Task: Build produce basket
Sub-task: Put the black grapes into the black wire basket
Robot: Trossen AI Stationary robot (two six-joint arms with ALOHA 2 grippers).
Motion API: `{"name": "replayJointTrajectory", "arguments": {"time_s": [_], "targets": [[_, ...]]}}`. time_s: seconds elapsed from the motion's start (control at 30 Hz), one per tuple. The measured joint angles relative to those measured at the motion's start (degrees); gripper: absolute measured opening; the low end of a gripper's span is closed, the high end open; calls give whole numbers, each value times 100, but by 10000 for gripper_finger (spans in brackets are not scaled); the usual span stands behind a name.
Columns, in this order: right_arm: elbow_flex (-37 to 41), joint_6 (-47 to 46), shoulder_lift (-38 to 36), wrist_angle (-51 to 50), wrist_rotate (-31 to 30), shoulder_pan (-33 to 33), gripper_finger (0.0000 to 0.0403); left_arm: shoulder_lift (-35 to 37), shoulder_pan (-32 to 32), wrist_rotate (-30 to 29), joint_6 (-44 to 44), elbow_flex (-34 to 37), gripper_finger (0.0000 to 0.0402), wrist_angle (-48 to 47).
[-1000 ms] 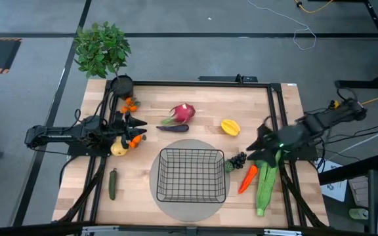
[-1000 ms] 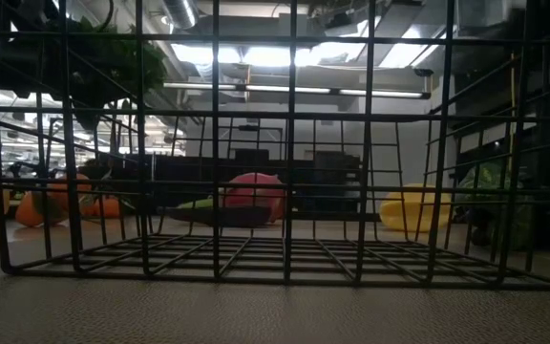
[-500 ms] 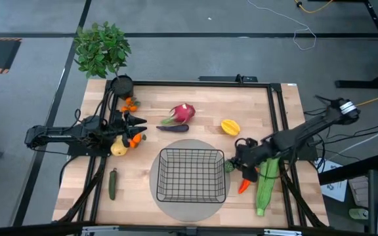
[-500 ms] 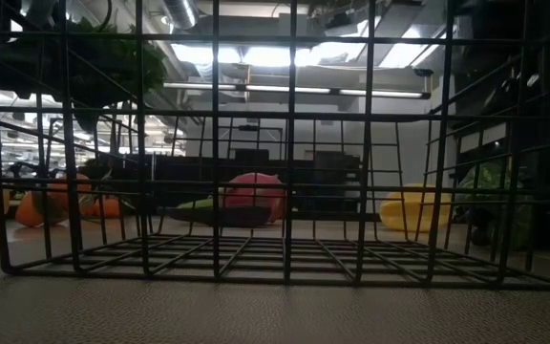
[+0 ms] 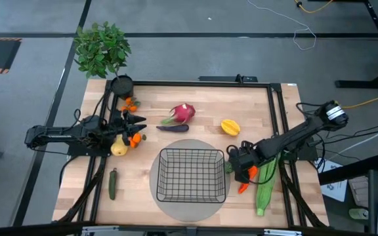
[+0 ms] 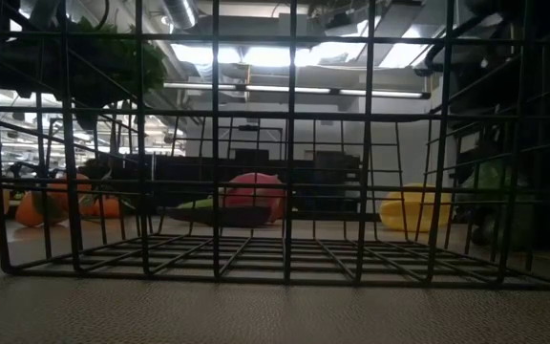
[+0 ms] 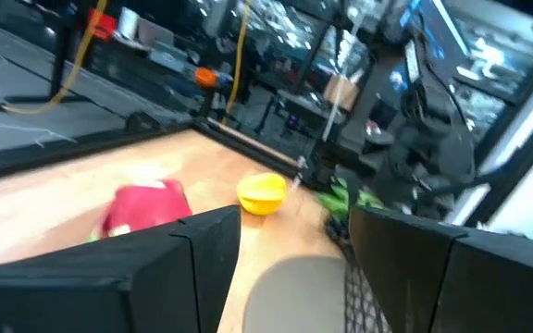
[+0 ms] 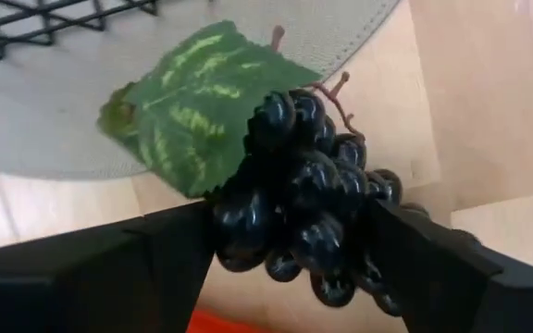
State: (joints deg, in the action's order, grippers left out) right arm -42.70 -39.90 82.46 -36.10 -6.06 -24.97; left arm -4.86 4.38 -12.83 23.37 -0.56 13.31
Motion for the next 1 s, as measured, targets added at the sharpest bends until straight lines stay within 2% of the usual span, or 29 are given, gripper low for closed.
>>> {"name": "replayJointTrajectory", "arguments": {"time_s": [0.23, 0.4, 0.5, 0.63, 0.83, 0.93, 1.0], "targets": [[7, -201, 363, 450, -391, 0, 280, 2, 0, -681, -8, 0, 192, 283], [-10, -446, 607, 459, -400, 7, 278, 0, -4, -682, 42, 0, 192, 151], [-17, -459, 727, 389, -296, 10, 263, 0, -4, -563, 42, 0, 192, 153], [-33, -570, 716, 355, -269, 11, 219, 0, -4, -563, 42, 0, 192, 152], [-307, -969, 660, -56, -104, 19, 107, 0, -4, -563, 42, 0, 192, 152], [-706, -1734, 669, -1173, 214, 101, 54, 0, -4, -563, 42, 0, 192, 152], [-1055, -2165, 684, -2575, 279, 148, 52, 0, -4, -563, 42, 0, 192, 152]]}}
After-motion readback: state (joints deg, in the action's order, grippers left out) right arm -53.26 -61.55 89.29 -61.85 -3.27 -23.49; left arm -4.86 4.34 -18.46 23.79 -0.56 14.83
